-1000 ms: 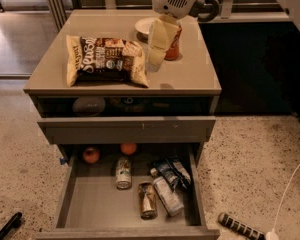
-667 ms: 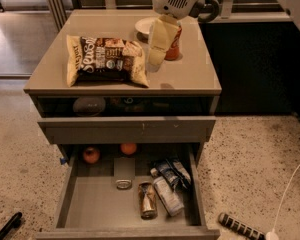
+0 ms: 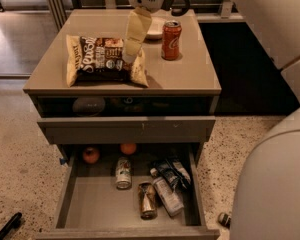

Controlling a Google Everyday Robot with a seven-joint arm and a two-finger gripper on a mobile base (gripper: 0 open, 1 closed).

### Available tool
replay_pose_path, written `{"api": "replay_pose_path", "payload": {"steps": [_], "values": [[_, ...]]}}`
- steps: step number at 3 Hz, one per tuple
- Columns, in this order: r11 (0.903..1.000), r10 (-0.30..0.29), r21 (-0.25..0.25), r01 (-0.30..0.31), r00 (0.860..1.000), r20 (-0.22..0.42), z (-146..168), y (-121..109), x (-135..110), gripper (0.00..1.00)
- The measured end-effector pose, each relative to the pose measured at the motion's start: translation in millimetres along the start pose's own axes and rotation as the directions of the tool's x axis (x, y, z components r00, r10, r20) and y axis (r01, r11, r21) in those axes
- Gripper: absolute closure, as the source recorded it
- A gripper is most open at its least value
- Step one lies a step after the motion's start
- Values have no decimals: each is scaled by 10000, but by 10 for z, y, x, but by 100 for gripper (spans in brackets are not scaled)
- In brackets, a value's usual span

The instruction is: Place brown chip bag into middle drawer

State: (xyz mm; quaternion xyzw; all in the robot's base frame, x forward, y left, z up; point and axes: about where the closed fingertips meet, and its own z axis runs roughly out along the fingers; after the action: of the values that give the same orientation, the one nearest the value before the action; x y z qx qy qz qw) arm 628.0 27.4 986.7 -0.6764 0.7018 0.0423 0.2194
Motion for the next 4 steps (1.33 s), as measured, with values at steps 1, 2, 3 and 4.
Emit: {"api": "replay_pose_path", "payload": {"steps": [1, 2, 3, 4], "values": [[9990, -409, -169, 415, 9986, 321, 215, -176, -451, 0], [9994, -331, -26, 332, 9988, 349, 271, -248, -478, 0], [9998, 221, -25, -220, 9987, 467, 583, -751, -638, 0], [9990, 208, 381, -239, 9966, 800, 511, -874, -713, 0]]}}
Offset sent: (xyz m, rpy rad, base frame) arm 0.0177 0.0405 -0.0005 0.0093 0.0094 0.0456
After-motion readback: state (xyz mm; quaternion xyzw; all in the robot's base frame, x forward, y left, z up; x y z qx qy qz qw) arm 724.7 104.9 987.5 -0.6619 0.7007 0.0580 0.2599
